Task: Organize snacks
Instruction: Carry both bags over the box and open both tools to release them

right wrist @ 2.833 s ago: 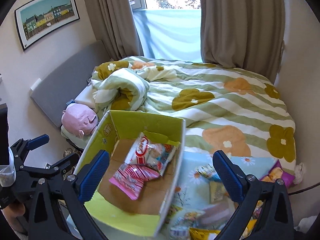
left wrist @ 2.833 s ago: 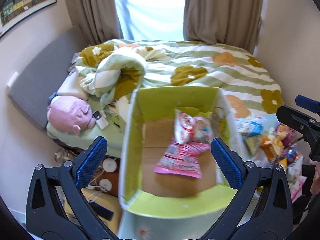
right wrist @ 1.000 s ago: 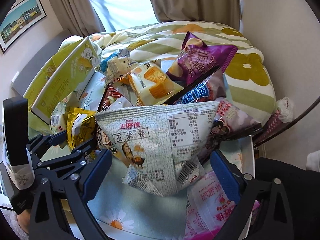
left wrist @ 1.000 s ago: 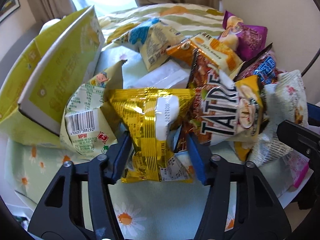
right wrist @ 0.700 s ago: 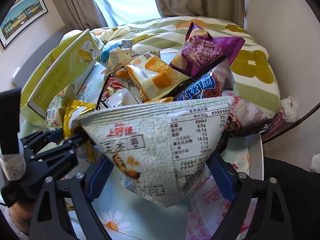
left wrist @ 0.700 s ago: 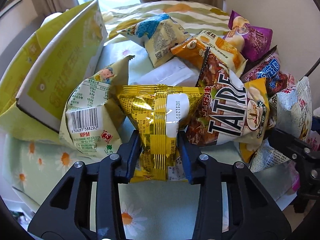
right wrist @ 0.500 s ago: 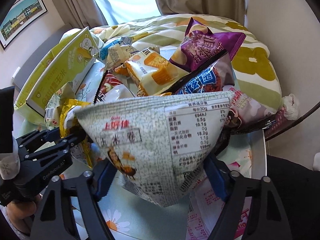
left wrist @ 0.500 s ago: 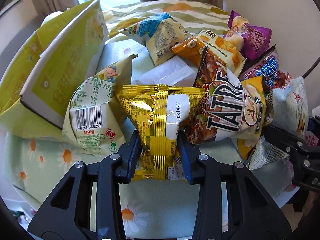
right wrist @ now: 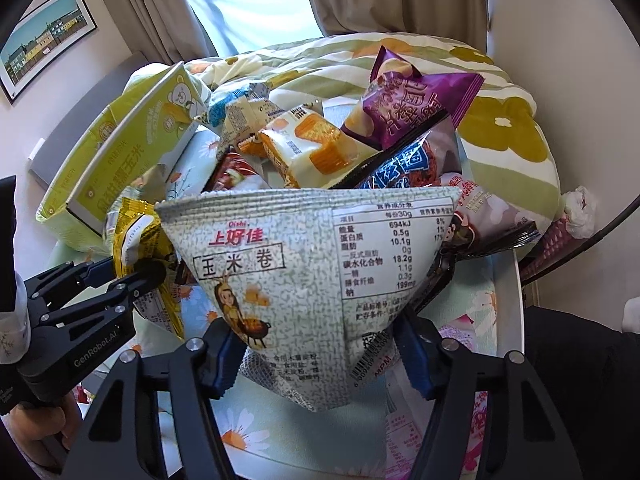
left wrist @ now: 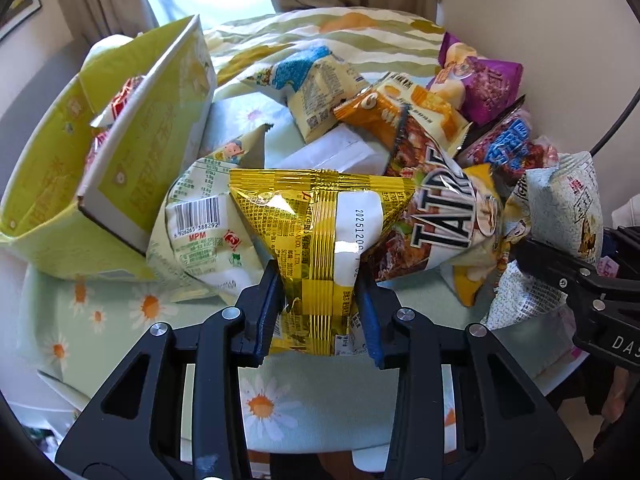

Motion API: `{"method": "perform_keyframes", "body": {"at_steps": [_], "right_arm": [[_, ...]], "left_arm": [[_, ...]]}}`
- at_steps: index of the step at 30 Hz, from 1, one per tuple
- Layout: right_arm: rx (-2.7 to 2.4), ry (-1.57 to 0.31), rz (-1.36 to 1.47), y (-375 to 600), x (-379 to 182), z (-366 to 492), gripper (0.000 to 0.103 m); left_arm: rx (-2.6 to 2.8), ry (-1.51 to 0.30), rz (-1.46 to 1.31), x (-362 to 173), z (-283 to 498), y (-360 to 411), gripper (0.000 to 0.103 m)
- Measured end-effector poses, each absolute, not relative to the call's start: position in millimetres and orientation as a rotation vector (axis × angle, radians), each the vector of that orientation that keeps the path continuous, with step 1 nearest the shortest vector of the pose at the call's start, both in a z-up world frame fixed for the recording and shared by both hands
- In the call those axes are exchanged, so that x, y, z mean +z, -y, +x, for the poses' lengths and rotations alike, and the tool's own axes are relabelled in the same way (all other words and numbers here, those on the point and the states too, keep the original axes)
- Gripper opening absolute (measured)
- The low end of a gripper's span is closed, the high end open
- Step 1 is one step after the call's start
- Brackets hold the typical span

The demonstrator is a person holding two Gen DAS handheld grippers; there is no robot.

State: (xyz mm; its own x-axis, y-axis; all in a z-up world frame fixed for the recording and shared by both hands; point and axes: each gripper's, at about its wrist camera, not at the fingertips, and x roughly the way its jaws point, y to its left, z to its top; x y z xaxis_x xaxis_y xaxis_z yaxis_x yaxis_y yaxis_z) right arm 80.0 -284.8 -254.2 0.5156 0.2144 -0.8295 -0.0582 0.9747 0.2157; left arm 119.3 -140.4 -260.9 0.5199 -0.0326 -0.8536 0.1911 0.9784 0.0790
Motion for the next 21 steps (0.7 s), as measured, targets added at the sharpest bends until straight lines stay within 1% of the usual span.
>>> {"method": "perform_keyframes", "body": {"at_steps": [11, 21], "right_arm": [[0.194, -0.983, 0.15, 278, -214, 62, 0.062], [0.226, -0.892, 0.125, 263, -150, 67, 0.062]], "left_arm": [[-0.175, -0.971, 0.159, -215, 98, 148, 0.033], [-0.165, -0.854, 0.108, -139, 102, 117, 0.033]]}}
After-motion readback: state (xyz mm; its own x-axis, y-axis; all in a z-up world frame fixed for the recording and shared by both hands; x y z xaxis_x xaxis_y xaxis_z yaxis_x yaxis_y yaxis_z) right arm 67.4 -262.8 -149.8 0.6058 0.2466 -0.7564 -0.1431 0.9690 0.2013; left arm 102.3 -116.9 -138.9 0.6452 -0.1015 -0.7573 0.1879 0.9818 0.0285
